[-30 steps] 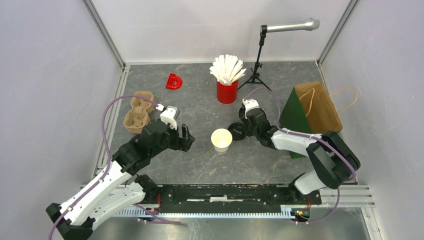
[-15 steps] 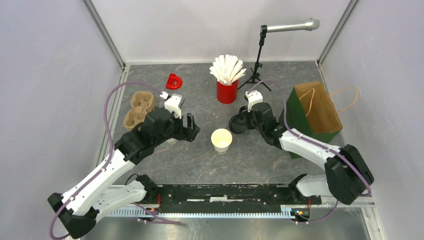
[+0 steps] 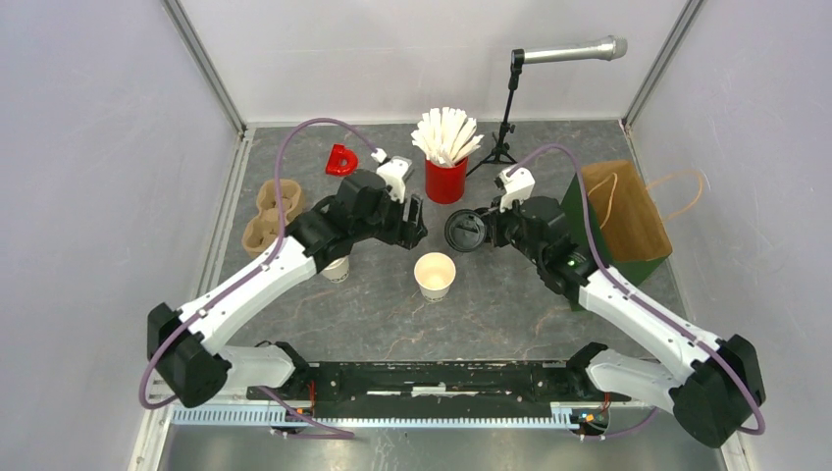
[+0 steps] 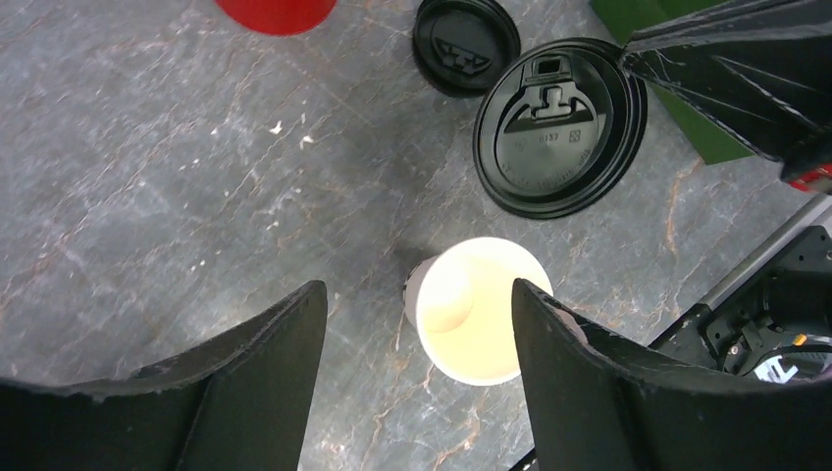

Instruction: Pack the takeout coffee

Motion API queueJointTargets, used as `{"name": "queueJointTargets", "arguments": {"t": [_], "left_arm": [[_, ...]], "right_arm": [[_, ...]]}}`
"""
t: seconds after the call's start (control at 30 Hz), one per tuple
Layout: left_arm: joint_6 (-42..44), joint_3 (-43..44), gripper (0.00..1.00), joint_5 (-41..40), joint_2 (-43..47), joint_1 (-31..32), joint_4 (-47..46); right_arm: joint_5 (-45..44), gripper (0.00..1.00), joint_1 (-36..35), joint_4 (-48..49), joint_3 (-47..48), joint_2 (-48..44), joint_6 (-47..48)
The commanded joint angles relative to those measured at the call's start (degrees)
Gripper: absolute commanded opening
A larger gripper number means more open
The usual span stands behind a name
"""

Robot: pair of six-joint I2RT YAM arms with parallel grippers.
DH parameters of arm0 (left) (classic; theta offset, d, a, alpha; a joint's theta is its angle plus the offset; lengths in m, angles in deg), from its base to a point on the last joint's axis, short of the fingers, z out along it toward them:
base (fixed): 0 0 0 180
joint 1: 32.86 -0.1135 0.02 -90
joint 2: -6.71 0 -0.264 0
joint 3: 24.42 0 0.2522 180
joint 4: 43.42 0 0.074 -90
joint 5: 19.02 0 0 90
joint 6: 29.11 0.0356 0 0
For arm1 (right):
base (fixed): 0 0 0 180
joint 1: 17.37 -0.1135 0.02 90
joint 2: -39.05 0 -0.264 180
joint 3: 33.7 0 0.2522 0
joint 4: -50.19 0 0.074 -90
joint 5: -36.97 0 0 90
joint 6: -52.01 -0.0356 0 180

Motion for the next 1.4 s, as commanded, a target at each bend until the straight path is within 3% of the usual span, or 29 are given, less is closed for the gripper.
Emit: {"name": "queueJointTargets", "arguments": {"t": [0.0, 0.27, 0.8, 0.93, 1.07, 1.17, 1.23, 1.37], "left_arm": [[4.4, 4.8, 0.74, 4.5, -3.4, -0.4, -5.1], [4.0, 5.5, 0.73, 11.0, -6.3, -0.3, -9.7], [3.8, 8.3, 0.53, 9.7, -14.2, -0.4, -8.9], [3.8, 7.9, 0.39, 10.3, -14.8, -0.4, -9.1], [3.8, 7.3, 0.17, 10.8, -14.9, -0.3, -9.0], [3.3, 6.5, 0.09, 11.9, -14.5, -0.3, -9.1], [2.8, 6.1, 0.03, 12.9, -14.3, -0.5, -8.8], [0.9, 5.5, 0.02, 16.6, -13.4, -2.4, -7.7]], "right_arm": [[4.8, 0.0, 0.1, -0.3, 3.2, -3.5, -0.4], [7.8, 0.0, -0.1, 0.3, 3.3, -5.9, -2.0], [10.6, 0.0, -0.4, 2.8, 2.0, -6.0, -3.4], [10.8, 0.0, -0.4, 3.9, 1.4, -5.8, -4.0], [11.4, 0.0, -0.4, 4.8, 1.1, -5.5, -4.3], [12.5, 0.01, -0.4, 5.8, 0.9, -5.3, -4.3], [13.5, 0.12, -0.3, 7.0, 0.6, -5.5, -3.8], [13.6, 0.53, -0.4, 10.4, -0.8, -8.5, -1.0]]}}
